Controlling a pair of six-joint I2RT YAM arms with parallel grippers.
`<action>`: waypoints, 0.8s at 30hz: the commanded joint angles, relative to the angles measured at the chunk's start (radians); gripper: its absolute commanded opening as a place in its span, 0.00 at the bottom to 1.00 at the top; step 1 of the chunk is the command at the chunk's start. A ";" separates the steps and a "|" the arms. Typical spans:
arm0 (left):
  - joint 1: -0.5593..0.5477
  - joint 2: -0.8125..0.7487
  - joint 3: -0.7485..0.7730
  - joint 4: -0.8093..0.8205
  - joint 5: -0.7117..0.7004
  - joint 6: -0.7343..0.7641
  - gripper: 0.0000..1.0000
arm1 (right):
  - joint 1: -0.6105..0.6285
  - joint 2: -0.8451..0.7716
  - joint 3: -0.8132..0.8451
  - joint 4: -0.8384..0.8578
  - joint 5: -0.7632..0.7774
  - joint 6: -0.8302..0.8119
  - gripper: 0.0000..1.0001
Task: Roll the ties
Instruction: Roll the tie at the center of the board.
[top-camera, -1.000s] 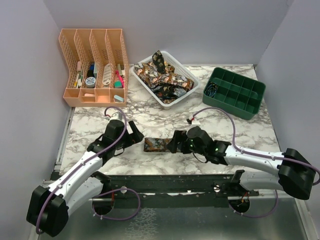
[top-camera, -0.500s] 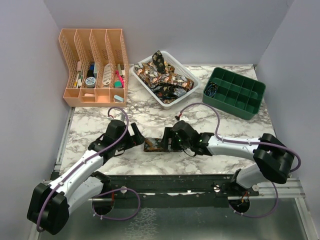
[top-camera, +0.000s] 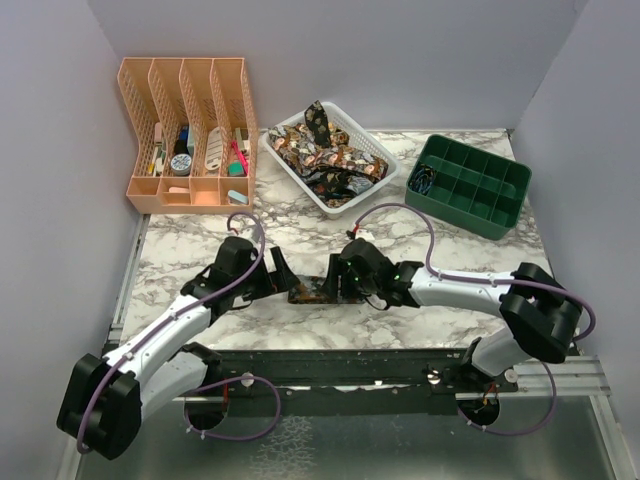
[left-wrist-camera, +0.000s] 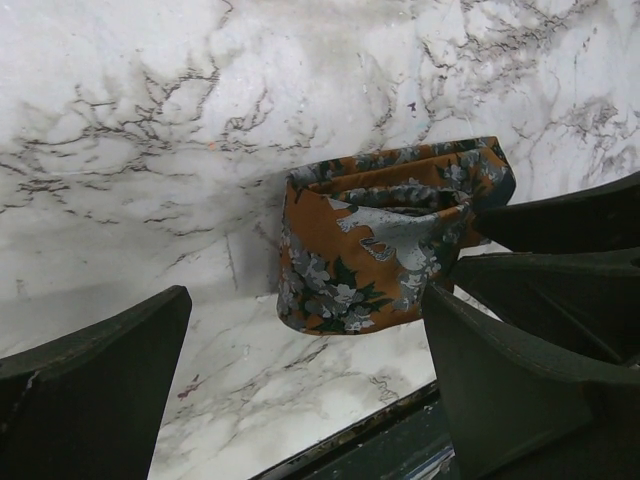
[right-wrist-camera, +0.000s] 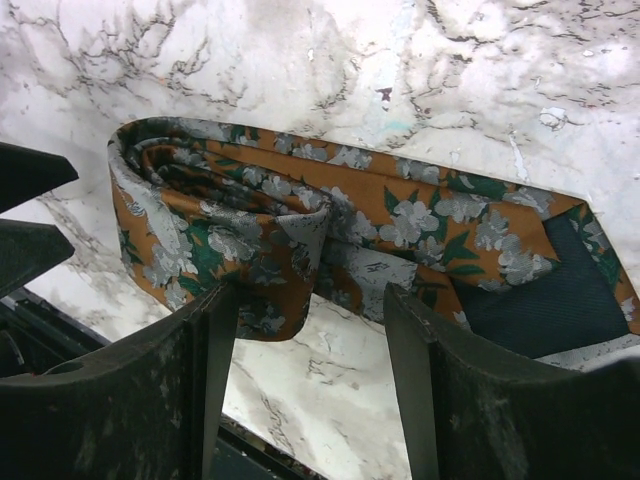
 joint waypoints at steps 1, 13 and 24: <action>0.005 0.042 -0.016 0.095 0.087 0.012 0.99 | -0.009 0.023 0.025 -0.038 0.014 -0.032 0.65; 0.005 0.072 -0.079 0.215 0.158 0.003 0.97 | -0.018 0.100 0.048 -0.105 0.058 -0.052 0.54; 0.005 0.142 -0.118 0.367 0.239 -0.023 0.91 | -0.027 0.106 0.039 -0.120 0.070 -0.048 0.53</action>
